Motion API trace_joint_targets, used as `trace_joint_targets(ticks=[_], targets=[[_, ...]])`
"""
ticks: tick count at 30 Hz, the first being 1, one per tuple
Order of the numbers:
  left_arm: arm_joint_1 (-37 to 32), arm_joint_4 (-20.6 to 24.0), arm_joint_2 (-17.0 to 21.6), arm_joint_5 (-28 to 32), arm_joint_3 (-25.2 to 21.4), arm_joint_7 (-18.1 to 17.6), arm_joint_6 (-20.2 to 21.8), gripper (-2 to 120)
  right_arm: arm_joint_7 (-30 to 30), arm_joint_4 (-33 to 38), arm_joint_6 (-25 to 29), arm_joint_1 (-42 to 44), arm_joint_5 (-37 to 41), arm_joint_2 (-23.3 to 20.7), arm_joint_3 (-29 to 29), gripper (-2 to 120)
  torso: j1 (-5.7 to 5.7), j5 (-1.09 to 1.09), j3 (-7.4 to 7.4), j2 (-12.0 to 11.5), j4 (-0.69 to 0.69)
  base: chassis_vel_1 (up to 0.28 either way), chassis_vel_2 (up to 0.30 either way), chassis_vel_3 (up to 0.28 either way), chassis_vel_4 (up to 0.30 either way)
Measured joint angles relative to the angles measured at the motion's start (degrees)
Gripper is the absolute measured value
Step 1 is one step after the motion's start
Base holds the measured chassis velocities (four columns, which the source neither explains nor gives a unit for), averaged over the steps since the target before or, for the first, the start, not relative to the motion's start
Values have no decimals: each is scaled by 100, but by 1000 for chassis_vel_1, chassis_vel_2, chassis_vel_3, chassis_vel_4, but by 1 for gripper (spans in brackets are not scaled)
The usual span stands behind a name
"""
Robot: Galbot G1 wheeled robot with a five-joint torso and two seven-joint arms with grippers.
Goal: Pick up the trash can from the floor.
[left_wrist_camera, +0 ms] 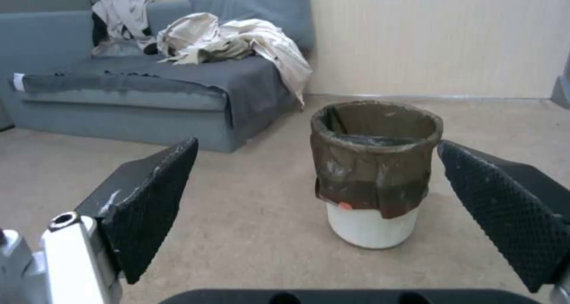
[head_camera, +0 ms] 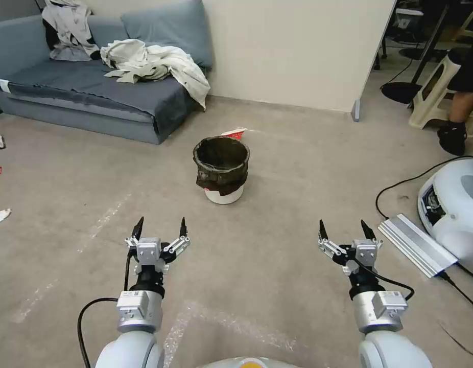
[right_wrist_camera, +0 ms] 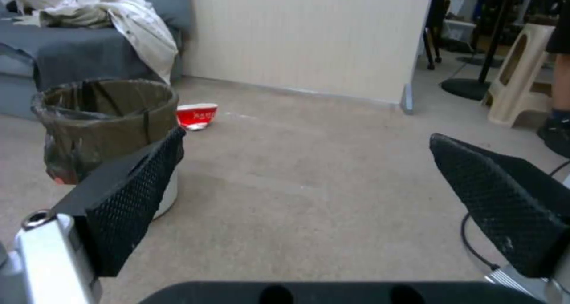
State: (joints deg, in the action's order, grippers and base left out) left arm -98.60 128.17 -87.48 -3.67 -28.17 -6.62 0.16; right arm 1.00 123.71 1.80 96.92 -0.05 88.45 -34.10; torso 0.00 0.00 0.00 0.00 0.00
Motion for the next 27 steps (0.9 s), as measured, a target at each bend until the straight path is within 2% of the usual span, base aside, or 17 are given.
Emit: trace_joint_targets(ticks=[27], targets=[[23, 3, 0, 32, -40, -53, 80, 100, 71, -31, 66, 8, -16, 13, 10, 100, 1, 0, 0, 0, 0, -124, 130, 126, -131]])
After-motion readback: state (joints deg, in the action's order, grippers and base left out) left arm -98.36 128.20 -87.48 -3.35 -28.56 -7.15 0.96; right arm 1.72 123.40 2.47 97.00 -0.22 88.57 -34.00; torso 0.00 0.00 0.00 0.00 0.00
